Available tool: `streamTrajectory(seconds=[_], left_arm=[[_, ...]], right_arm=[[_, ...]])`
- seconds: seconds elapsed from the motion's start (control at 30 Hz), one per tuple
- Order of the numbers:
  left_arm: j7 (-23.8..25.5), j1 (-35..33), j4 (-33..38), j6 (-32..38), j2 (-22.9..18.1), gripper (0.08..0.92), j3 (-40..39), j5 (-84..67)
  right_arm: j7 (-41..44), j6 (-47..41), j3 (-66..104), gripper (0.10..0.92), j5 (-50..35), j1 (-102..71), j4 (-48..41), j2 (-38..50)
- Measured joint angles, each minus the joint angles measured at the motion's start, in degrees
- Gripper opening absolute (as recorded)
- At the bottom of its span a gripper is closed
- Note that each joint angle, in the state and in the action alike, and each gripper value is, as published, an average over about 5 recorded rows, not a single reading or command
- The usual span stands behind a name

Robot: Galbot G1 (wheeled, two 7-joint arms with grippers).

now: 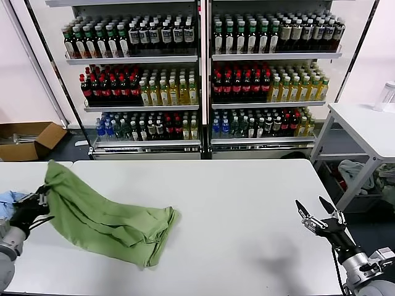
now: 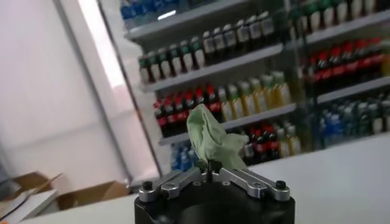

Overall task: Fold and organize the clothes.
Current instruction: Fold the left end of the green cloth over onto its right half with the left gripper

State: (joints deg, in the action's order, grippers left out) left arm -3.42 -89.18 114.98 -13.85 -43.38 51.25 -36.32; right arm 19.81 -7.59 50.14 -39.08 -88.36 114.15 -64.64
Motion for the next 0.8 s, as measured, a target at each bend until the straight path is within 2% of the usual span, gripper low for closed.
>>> streamTrajectory(seconds=[0.27, 0.57, 0.67, 0.8], left_arm=[[1.51, 0.76, 7.46, 1.61, -1.53, 0.091, -8.77, 2.36], [3.36, 2.28, 8.00, 2.97, -4.07, 0.092, -21.82, 9.38], [3.94, 3.10, 7.10, 2.94, -5.20, 0.126, -25.88, 11.47], [4.21, 4.20, 5.85, 2.85, -6.68, 0.238, -30.51, 13.50]], right_arm=[[-0.11, -0.56, -0.03, 0.823, 0.29, 0.59, 0.80, -0.13], [-0.01, -0.61, 1.22, 0.823, 0.20, -0.11, 1.35, 0.00], [-0.01, -0.74, 1.58, 0.823, 0.10, -0.21, 1.82, 0.09], [-0.04, -1.01, 1.70, 0.823, 0.08, -0.18, 2.41, 0.08]])
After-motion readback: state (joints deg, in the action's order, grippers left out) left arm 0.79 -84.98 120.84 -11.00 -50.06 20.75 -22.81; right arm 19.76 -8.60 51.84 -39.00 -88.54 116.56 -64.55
